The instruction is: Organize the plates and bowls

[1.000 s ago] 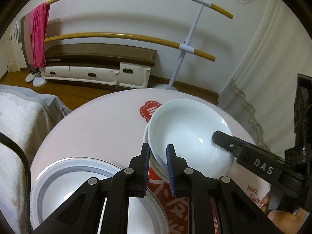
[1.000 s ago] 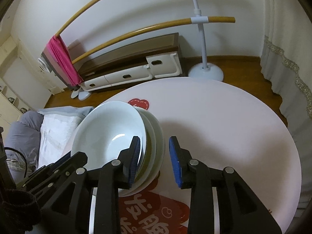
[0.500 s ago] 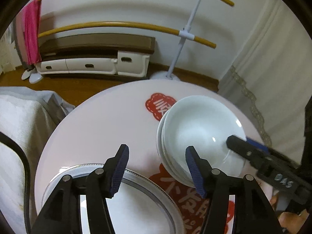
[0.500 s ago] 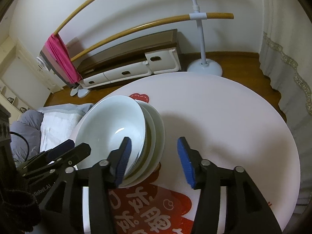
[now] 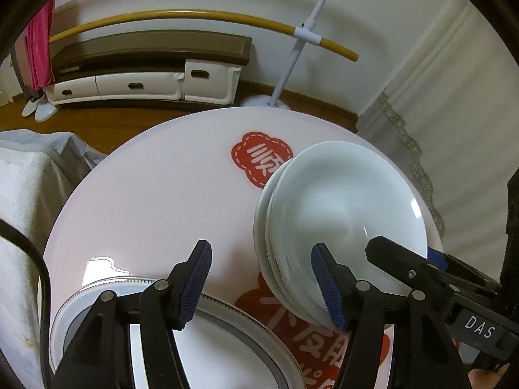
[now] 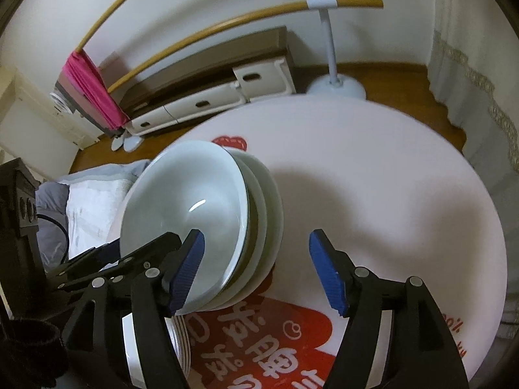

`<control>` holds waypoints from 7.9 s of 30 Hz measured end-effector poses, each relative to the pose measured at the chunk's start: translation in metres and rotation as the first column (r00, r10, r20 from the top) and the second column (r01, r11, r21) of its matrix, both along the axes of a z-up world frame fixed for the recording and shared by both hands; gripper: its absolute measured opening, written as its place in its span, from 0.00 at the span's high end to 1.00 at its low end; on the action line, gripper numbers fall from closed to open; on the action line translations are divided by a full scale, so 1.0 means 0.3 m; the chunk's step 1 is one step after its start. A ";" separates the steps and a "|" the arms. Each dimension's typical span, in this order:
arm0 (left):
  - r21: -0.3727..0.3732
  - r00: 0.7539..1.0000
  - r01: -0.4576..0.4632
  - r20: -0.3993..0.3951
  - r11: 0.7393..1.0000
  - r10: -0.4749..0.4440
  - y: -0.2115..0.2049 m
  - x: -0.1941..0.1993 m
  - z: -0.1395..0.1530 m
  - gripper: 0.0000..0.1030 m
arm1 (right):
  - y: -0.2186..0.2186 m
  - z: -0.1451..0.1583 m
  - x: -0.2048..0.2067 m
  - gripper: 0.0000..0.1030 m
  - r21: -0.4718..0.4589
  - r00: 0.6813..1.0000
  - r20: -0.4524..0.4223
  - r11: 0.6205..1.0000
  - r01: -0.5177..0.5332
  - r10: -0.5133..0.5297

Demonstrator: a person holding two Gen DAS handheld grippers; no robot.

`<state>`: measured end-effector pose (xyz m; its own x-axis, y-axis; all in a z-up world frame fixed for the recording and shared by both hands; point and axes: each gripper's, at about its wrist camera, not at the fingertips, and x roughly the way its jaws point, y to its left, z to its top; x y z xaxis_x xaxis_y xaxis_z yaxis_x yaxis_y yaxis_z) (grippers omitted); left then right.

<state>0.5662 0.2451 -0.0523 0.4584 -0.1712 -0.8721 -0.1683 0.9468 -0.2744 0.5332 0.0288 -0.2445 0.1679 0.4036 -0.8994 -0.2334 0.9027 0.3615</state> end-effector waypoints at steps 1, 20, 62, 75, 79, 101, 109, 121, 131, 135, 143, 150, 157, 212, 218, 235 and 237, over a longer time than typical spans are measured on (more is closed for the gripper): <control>-0.001 1.000 -0.004 -0.005 1.000 0.004 0.009 0.006 -0.002 0.42 | 0.004 -0.002 0.003 0.33 0.003 1.000 -0.004 1.000 -0.006 0.006; -0.049 1.000 0.010 0.007 0.999 -0.010 -0.017 0.035 -0.017 0.75 | 0.021 0.002 0.001 0.66 0.008 1.000 0.012 1.000 -0.003 0.003; -0.025 1.000 0.008 0.018 1.000 -0.008 -0.053 0.013 -0.005 0.78 | 0.002 0.007 -0.016 0.73 -0.007 1.000 0.029 1.000 0.008 -0.008; -0.015 1.000 0.013 0.027 1.000 -0.013 -0.060 0.002 0.009 0.78 | -0.001 0.016 -0.022 0.73 -0.003 0.999 0.039 1.000 0.003 -0.003; -0.006 0.999 0.014 0.037 1.000 -0.014 -0.064 -0.008 0.022 0.78 | -0.014 0.020 -0.019 0.73 0.003 0.999 0.045 1.000 0.001 -0.002; -0.012 0.991 0.016 0.131 1.000 -0.014 -0.028 -0.214 0.181 0.78 | -0.019 0.233 -0.160 0.73 0.011 0.990 0.140 1.000 -0.009 0.007; 0.003 0.988 -0.012 0.157 1.000 0.012 0.052 -0.401 0.218 0.78 | 0.053 0.317 -0.287 0.73 0.018 0.985 0.170 0.999 -0.040 0.036; 0.001 0.987 -0.063 0.146 0.998 0.062 0.134 -0.689 0.203 0.78 | 0.160 0.318 -0.473 0.73 0.050 0.987 0.141 0.995 -0.087 0.079; 0.002 0.992 -0.086 0.095 0.996 0.086 0.177 -0.744 0.155 0.78 | 0.208 0.229 -0.550 0.73 0.064 0.993 0.068 0.993 -0.104 0.100; 0.001 0.993 -0.090 0.074 0.996 0.089 0.179 -0.717 0.136 0.78 | 0.217 0.200 -0.557 0.73 0.059 0.993 0.050 0.992 -0.107 0.104; -0.008 0.995 -0.085 0.045 0.996 0.085 0.182 -0.625 0.103 0.78 | 0.231 0.162 -0.538 0.73 0.043 0.993 0.018 0.992 -0.116 0.115; -0.019 0.996 -0.086 0.027 0.996 0.087 0.204 -0.594 0.073 0.78 | 0.250 0.137 -0.514 0.72 0.035 0.991 -0.003 0.990 -0.133 0.133; -0.044 0.995 -0.101 0.022 0.994 0.102 0.241 -0.570 0.058 0.77 | 0.281 0.141 -0.497 0.71 0.027 0.988 -0.012 0.988 -0.154 0.154; 0.173 0.784 -0.152 0.620 0.973 0.012 -0.377 -1.656 0.191 0.01 | -0.378 0.546 -1.190 0.00 0.104 0.826 0.553 0.993 0.058 -0.106; 0.166 0.768 -0.119 0.640 0.979 -0.015 -0.398 -1.780 0.144 0.01 | -0.422 0.567 -1.325 0.00 0.077 0.780 0.611 0.991 0.112 -0.136; 0.236 0.657 -0.088 0.744 0.968 -0.122 -0.499 -2.056 0.108 0.01 | -0.543 0.674 -1.585 0.00 0.110 0.651 0.728 0.975 0.194 -0.212; 0.240 0.650 -0.090 0.750 0.967 -0.125 -0.501 -2.073 0.101 0.01 | -0.542 0.681 -1.604 0.00 0.112 0.641 0.737 0.975 0.193 -0.211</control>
<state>-0.0558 0.0949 -0.0219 0.9715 -0.0283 -0.2352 0.0125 0.9976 -0.0685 0.0520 -0.1338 -0.0403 0.8533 0.2948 -0.4300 -0.2443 0.9547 0.1696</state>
